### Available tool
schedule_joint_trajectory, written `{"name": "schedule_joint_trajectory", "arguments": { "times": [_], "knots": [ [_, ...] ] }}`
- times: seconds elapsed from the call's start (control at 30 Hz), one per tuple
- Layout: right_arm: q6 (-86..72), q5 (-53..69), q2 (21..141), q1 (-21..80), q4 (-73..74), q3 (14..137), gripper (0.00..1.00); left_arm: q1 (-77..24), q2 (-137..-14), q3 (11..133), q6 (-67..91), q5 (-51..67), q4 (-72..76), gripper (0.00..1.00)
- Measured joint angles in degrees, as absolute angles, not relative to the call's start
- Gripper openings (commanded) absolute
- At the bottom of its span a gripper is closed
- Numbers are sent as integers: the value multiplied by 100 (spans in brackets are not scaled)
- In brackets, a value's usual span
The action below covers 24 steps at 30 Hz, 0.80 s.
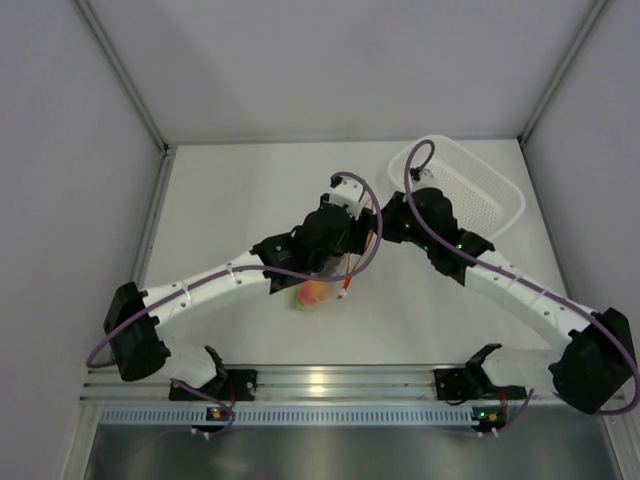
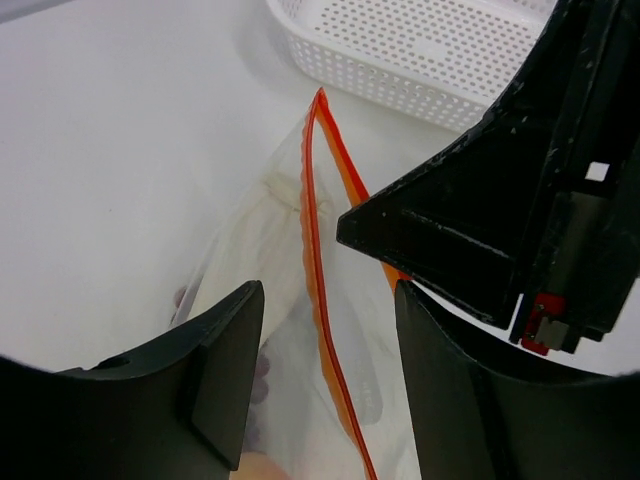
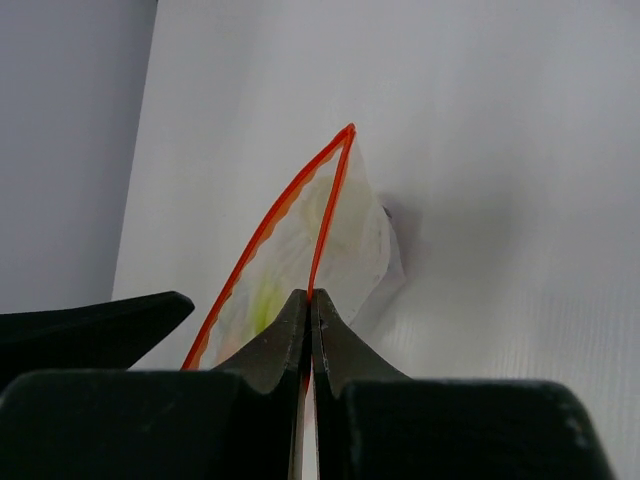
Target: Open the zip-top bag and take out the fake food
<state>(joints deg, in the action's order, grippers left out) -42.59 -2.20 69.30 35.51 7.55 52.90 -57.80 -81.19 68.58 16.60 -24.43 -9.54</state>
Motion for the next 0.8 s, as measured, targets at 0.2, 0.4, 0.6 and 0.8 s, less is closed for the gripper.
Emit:
{"name": "schedule_joint_trajectory", "arguments": {
  "times": [0.2, 0.4, 0.6, 0.8],
  "knots": [
    [-4152, -357, 6875, 3551, 880, 5290, 0, -5780, -8311, 6930, 1653, -2418, -1297, 50],
    [-3988, -456, 6869, 3551, 998, 5293, 0, -5780, -8466, 6989, 1586, -3118, -1730, 14],
    [-3632, -692, 6604, 3551, 1343, 5203, 0, -5780, -8486, 7041, 1509, -3852, -2088, 0],
    [-3087, -1109, 5878, 3538, 2049, 4858, 0, -5782, -8383, 7096, 1789, -4571, -2272, 0]
  ]
}}
